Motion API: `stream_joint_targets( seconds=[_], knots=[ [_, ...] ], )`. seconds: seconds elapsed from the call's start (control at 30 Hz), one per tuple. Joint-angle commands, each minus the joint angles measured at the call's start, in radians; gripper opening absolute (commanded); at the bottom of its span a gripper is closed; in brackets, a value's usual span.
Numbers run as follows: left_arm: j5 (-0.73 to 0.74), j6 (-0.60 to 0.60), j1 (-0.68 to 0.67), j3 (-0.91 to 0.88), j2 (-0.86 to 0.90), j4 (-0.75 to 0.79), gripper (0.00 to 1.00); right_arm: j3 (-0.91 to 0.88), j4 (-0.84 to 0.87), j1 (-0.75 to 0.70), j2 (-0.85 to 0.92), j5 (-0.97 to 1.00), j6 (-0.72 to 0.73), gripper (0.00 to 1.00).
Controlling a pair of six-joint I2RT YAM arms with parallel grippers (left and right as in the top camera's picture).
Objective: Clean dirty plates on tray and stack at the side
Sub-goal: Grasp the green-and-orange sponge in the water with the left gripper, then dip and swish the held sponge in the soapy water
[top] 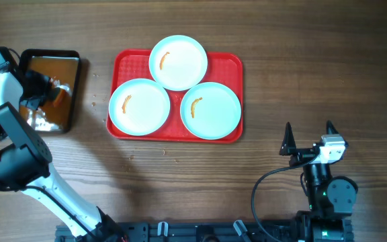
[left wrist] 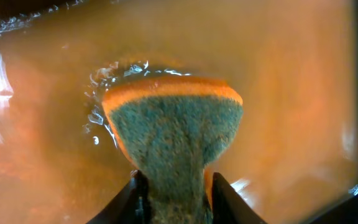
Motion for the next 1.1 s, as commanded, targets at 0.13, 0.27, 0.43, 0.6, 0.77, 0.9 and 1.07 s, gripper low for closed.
stream_joint_targets(
  seconds=[0.13, 0.27, 0.43, 0.6, 0.77, 0.9, 1.07],
  knots=[
    [0.043, 0.001, 0.0, 0.008, -0.031, -0.108, 0.44, -0.003, 0.005, -0.004, -0.008, 0.006, -0.013, 1.0],
    [0.043, 0.0, 0.0, 0.008, -0.031, -0.135, 0.09, -0.003, 0.005, -0.004, -0.008, 0.006, -0.013, 1.0],
    [0.042, 0.001, 0.0, 0.008, -0.032, -0.104, 0.04, -0.003, 0.005, -0.004, -0.008, 0.006, -0.013, 1.0],
    [0.042, 0.002, 0.001, 0.016, -0.039, -0.06, 0.04, -0.003, 0.005, -0.004, -0.008, 0.006, -0.013, 1.0],
    [0.046, 0.005, 0.001, 0.017, -0.086, -0.034, 0.04, -0.003, 0.005, -0.004, -0.008, 0.006, -0.014, 1.0],
    [0.094, 0.031, -0.003, 0.013, -0.084, -0.038, 0.04, -0.003, 0.005, -0.004, -0.008, 0.006, -0.014, 1.0],
    [0.021, 0.031, -0.004, 0.013, -0.082, -0.054, 0.52, -0.003, 0.005, -0.004, -0.008, 0.006, -0.014, 1.0]
  ],
)
